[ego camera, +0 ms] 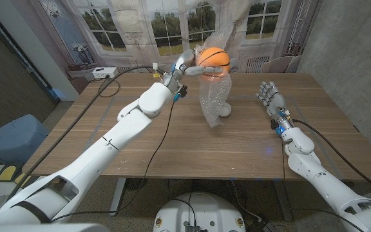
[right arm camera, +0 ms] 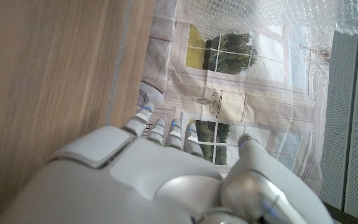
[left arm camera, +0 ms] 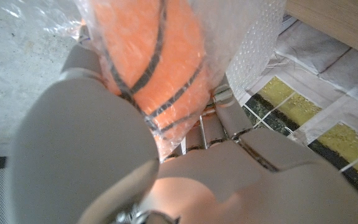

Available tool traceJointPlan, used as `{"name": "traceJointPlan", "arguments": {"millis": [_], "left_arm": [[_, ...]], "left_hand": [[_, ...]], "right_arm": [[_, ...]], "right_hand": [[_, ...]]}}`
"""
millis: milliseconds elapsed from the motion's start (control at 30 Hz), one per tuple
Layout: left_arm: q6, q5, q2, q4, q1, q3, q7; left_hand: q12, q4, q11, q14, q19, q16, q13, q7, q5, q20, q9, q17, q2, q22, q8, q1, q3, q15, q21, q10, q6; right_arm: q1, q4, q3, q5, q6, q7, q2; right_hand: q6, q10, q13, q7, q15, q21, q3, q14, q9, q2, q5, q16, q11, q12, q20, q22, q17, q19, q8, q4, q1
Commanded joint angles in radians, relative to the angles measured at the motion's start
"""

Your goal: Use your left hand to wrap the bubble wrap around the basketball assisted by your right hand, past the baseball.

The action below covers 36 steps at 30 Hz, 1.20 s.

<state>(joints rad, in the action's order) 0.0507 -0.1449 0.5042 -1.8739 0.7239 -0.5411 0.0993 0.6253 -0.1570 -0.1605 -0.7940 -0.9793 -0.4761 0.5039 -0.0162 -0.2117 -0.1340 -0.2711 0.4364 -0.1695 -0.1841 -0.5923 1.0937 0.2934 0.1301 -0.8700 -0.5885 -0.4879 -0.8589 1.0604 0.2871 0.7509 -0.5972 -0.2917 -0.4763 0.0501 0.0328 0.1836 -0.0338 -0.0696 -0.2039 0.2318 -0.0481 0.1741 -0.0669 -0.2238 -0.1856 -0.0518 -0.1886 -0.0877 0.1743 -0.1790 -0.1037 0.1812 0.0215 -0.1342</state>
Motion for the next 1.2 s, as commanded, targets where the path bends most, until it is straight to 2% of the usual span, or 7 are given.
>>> {"name": "traceJointPlan", "arguments": {"millis": [33, 333, 600, 667, 933, 1100, 1200], "left_arm": [[0.134, -0.196, -0.025, 0.037, -0.012, 0.007, -0.112], [0.202, -0.349, -0.053, 0.069, -0.02, 0.008, -0.218], [0.203, -0.352, -0.045, 0.065, -0.019, 0.006, -0.216], [0.195, -0.358, -0.047, 0.076, -0.019, 0.006, -0.211], [0.179, -0.376, -0.073, 0.166, -0.045, -0.01, -0.218], [0.171, -0.382, -0.086, 0.215, -0.059, -0.018, -0.224], [0.166, -0.387, -0.094, 0.243, -0.065, -0.022, -0.226]], "left_hand": [[-0.002, -0.004, 0.266, -0.421, 0.001, 0.005, 0.074, 0.039, -0.008, -0.036, -0.005, 0.002, 0.272, -0.001, -0.007, 0.267, 0.044, -0.363, -0.01, -0.281, -0.406], [-0.005, -0.005, 0.267, -0.423, 0.003, 0.011, 0.077, 0.039, -0.009, -0.037, -0.006, 0.005, 0.27, 0.0, -0.009, 0.265, 0.047, -0.363, -0.017, -0.285, -0.405], [-0.009, -0.004, 0.267, -0.424, 0.004, 0.016, 0.078, 0.039, -0.009, -0.038, -0.005, 0.007, 0.269, 0.0, -0.01, 0.263, 0.049, -0.363, -0.022, -0.285, -0.407], [-0.012, -0.003, 0.269, -0.425, 0.005, 0.017, 0.077, 0.037, -0.009, -0.038, -0.004, 0.008, 0.269, 0.0, -0.009, 0.261, 0.05, -0.363, -0.023, -0.285, -0.406], [-0.014, -0.003, 0.273, -0.425, 0.008, 0.021, 0.078, 0.036, -0.009, -0.039, -0.003, 0.01, 0.268, 0.001, -0.01, 0.259, 0.051, -0.363, -0.026, -0.288, -0.408], [-0.017, -0.002, 0.272, -0.424, 0.012, 0.026, 0.079, 0.035, -0.01, -0.036, -0.002, 0.012, 0.268, 0.001, -0.01, 0.257, 0.054, -0.363, -0.03, -0.288, -0.408], [-0.018, -0.003, 0.275, -0.423, 0.012, 0.028, 0.08, 0.035, -0.01, -0.036, -0.001, 0.012, 0.268, 0.001, -0.01, 0.256, 0.055, -0.363, -0.031, -0.289, -0.408]], "right_arm": [[0.025, -0.004, 0.026, -0.015, 0.061, -0.012, -0.013], [0.058, -0.009, 0.051, -0.019, 0.14, -0.033, -0.027], [0.093, -0.056, 0.05, 0.026, 0.171, -0.119, -0.012], [0.109, -0.072, 0.05, 0.056, 0.203, -0.189, -0.016], [0.193, -0.153, 0.053, 0.168, 0.341, -0.504, -0.009], [0.283, -0.308, 0.04, 0.232, 0.408, -0.734, 0.042], [0.387, -0.504, 0.034, 0.252, 0.452, -0.915, 0.097]], "right_hand": [[0.0, -0.004, 0.002, 0.003, -0.018, -0.001, -0.006, 0.007, 0.005, 0.023, 0.001, -0.009, -0.011, -0.004, -0.015, 0.004, -0.002, -0.004, 0.006, -0.01, 0.0], [-0.035, -0.022, 0.002, -0.002, -0.099, 0.005, -0.034, 0.026, 0.005, 0.068, 0.001, -0.01, -0.071, 0.002, -0.072, 0.005, -0.004, 0.008, -0.003, -0.023, 0.009], [-0.039, 0.022, 0.001, 0.003, -0.103, -0.007, -0.066, 0.102, 0.006, 0.096, -0.009, -0.032, -0.1, -0.016, -0.109, 0.006, -0.006, -0.026, 0.005, -0.018, 0.037], [-0.011, 0.094, 0.001, 0.021, -0.073, -0.019, -0.084, 0.156, 0.006, 0.105, -0.016, -0.044, -0.097, -0.034, -0.113, 0.007, -0.007, -0.066, 0.014, -0.009, 0.057], [0.081, 0.226, 0.002, 0.072, -0.092, -0.07, -0.14, 0.29, 0.006, 0.132, -0.041, -0.062, -0.119, -0.045, -0.113, 0.012, -0.009, -0.244, 0.027, 0.019, 0.103], [0.121, 0.287, 0.002, 0.096, -0.1, -0.089, -0.168, 0.358, 0.007, 0.149, -0.056, -0.072, -0.133, -0.049, -0.113, 0.014, -0.009, -0.313, 0.03, 0.029, 0.11], [0.139, 0.341, 0.002, 0.111, -0.106, -0.105, -0.191, 0.424, 0.007, 0.162, -0.069, -0.083, -0.14, -0.052, -0.099, 0.014, -0.009, -0.372, 0.027, 0.036, 0.11]]}}
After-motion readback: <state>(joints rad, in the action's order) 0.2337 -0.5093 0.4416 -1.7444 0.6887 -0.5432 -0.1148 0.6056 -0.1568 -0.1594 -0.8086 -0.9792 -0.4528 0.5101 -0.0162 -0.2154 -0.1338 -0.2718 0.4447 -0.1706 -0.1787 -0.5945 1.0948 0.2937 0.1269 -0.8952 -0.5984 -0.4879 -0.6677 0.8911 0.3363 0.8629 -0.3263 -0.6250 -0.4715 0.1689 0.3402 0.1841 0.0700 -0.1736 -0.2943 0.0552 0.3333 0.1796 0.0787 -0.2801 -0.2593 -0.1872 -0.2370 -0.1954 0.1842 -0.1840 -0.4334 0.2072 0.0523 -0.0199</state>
